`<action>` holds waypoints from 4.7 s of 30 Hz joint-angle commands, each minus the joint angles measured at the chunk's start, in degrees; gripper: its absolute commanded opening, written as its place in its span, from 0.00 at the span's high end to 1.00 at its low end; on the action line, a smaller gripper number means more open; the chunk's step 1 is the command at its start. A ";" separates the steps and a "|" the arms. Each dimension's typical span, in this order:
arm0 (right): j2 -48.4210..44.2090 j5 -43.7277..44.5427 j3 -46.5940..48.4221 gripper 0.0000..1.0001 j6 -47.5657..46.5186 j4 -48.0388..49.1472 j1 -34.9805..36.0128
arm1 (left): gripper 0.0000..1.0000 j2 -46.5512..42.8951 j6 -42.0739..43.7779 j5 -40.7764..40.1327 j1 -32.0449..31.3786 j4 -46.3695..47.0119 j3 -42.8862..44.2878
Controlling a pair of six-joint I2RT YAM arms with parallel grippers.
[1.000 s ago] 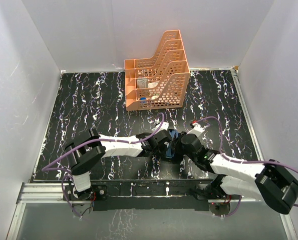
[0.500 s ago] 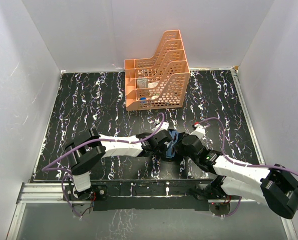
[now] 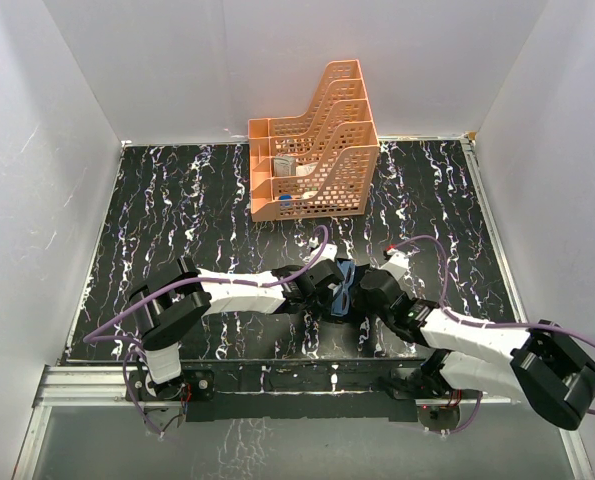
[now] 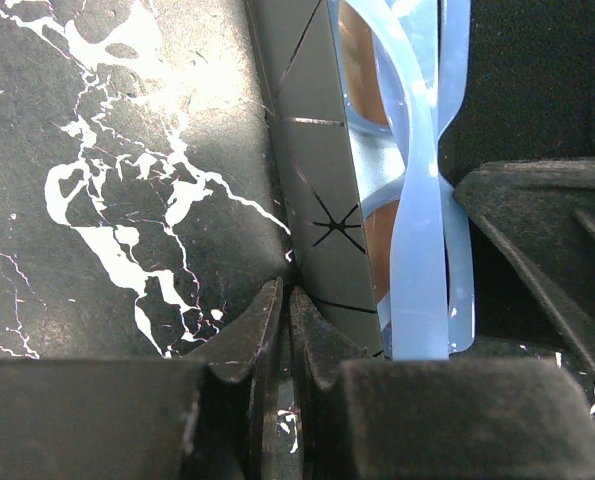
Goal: Organize the sunglasses
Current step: Place the sunglasses in the sunglasses case, then close the sunglasses case at the center of the board.
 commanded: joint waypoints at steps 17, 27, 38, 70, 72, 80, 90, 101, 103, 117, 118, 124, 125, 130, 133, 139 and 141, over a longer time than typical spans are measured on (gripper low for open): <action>10.48 -1.89 2.00 1.00 -1.66 13.30 0.29 | 0.94 1.09 0.26 0.69 -0.73 -0.75 1.69; 11.17 -1.60 4.81 1.00 -2.41 11.54 0.21 | 0.94 0.61 0.17 0.36 -0.74 -0.85 1.27; 1.39 -1.22 8.68 0.98 -7.94 1.56 0.29 | 0.94 -0.29 -0.08 -1.19 -0.73 -1.45 0.31; 16.36 5.76 12.40 1.00 -11.74 10.29 -2.10 | 0.94 -0.02 2.27 -2.85 8.31 0.60 0.45; 17.82 5.63 12.62 1.00 -11.82 11.41 -2.47 | 0.94 0.28 2.27 -2.45 8.25 1.10 0.68; 21.52 2.87 13.97 1.00 -12.37 14.01 -2.78 | 0.94 0.99 2.48 -1.00 8.30 2.70 0.79; 20.04 2.72 13.93 1.00 -11.77 12.03 -2.74 | 0.94 1.86 2.76 -0.50 8.25 2.75 1.66; 3.91 6.28 13.86 1.00 -15.43 1.52 -3.02 | 0.94 0.74 2.54 -0.65 8.26 2.59 0.87; 2.31 6.95 13.45 1.00 -15.18 -0.44 -3.70 | 0.94 0.56 2.54 -0.51 8.24 2.66 0.76; 2.74 10.59 7.45 1.00 -11.52 -2.66 -5.91 | 0.94 -0.72 1.90 0.73 7.65 2.13 -0.32; 2.60 10.35 7.32 1.00 -11.57 -2.55 -6.04 | 0.94 -0.58 1.92 0.74 7.58 2.14 -0.35; 3.54 9.76 7.75 1.00 -10.48 -3.56 -6.60 | 0.94 -0.52 2.09 0.77 7.28 1.80 0.30; 4.10 9.17 8.01 1.00 -10.32 -3.89 -6.70 | 0.94 -0.55 2.10 0.90 7.21 1.79 0.34; 6.14 5.27 7.84 1.00 -9.87 -2.34 -6.72 | 0.94 -0.62 2.06 1.08 6.77 1.61 0.73; 6.79 3.43 7.19 1.00 -9.54 -0.63 -6.66 | 0.94 -0.54 1.94 1.16 6.64 1.45 0.87; 6.66 -0.45 6.14 1.00 -9.82 2.52 -6.71 | 0.94 0.12 1.99 1.57 6.10 1.79 1.65; 6.30 -1.97 5.86 1.00 -9.72 3.35 -6.65 | 0.94 0.54 2.06 1.62 6.01 1.62 2.13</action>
